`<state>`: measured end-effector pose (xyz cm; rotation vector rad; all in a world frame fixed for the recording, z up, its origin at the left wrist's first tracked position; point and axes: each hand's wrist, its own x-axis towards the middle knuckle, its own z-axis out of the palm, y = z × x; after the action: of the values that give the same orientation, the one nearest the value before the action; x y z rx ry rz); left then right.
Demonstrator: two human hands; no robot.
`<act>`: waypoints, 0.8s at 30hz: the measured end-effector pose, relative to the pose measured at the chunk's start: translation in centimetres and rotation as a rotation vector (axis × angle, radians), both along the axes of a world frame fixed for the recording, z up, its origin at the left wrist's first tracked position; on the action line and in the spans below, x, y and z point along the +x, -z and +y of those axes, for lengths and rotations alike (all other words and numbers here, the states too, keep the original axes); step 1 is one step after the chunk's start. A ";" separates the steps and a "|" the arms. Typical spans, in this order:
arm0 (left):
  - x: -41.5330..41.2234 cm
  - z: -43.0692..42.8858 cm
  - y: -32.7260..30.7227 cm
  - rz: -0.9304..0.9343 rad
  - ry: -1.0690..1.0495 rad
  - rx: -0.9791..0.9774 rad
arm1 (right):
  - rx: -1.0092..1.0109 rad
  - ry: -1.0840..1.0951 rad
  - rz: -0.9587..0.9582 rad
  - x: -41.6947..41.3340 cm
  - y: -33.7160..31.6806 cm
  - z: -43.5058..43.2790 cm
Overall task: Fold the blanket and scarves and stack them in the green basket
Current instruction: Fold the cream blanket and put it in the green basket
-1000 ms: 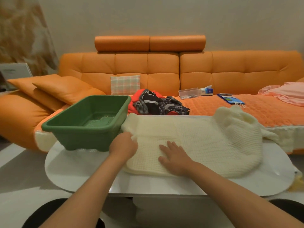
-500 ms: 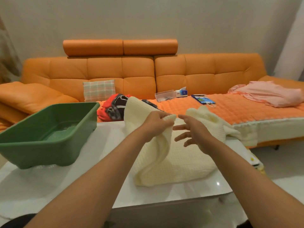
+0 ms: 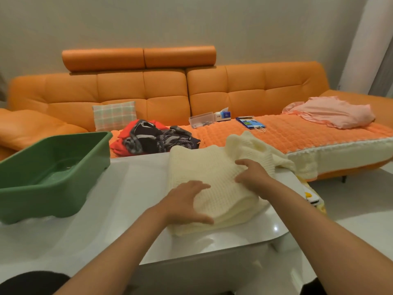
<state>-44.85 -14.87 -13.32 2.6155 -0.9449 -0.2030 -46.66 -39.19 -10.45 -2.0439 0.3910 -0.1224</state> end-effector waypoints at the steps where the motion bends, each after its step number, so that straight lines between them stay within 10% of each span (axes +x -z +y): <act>1: -0.4 0.7 0.4 -0.042 0.038 0.126 | 0.027 0.003 -0.024 0.0 -0.3 -0.1; 6: -1.1 3.6 0.4 0.006 -0.018 0.049 | -0.047 0.086 -0.123 -0.4 -0.8 -1.5; 13: -0.9 2.1 -0.8 0.108 -0.049 0.070 | -1.029 -0.150 0.073 -1.7 3.0 -0.8; 24: 2.8 2.0 0.7 -0.138 -0.283 0.348 | -0.631 -0.401 0.195 0.1 2.7 3.0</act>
<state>-42.05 -12.86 -14.02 3.0815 -0.6112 -0.1240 -46.59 -36.15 -13.18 -2.7269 0.0474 0.2298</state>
